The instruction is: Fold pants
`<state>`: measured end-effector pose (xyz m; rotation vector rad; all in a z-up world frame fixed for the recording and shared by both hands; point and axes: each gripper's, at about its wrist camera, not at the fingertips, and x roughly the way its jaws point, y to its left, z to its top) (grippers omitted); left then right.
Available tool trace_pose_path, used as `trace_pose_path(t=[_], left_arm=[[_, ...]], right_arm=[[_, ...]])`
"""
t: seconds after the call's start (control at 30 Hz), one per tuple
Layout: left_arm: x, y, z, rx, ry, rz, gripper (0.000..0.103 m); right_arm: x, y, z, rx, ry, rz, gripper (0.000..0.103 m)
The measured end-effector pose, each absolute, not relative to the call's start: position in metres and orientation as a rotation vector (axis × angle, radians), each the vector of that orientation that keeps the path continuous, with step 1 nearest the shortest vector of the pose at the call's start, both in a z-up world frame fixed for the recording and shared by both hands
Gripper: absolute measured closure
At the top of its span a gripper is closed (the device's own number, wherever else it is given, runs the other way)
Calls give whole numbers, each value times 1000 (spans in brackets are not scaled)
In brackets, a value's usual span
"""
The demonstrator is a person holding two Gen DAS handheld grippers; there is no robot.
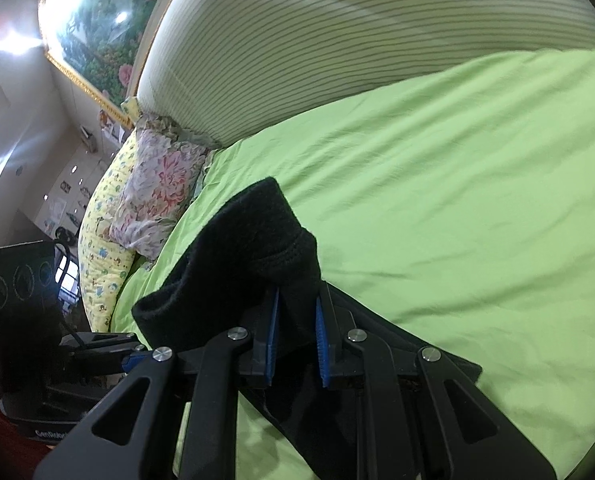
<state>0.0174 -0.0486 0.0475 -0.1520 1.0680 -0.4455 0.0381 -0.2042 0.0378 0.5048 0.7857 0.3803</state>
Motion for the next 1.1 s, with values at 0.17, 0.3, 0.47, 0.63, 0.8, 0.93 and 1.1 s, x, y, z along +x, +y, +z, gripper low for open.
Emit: trace_pose_path(t=[0.17, 0.3, 0.47, 0.63, 0.8, 0.93, 1.1], left_arm=[[18, -66, 40, -97, 1075, -480, 85], [21, -74, 28, -74, 1103, -493, 84], [25, -82, 19, -38, 1106, -521, 82], [29, -84, 17, -53, 1110, -554, 71], [33, -78, 21, -88, 1111, -589, 51], [36, -74, 28, -116, 1099, -618, 42], [45, -56, 36, -144, 1075, -601, 36]], right_arm=[[27, -217, 30, 537, 784, 357, 85], [21, -223, 22, 561, 817, 339, 84], [16, -228, 18, 549, 847, 279, 79], [2, -243, 17, 598, 848, 165, 66], [-30, -256, 18, 665, 807, 35, 47], [-50, -261, 19, 726, 779, -41, 43], [-67, -258, 27, 752, 738, -84, 38]])
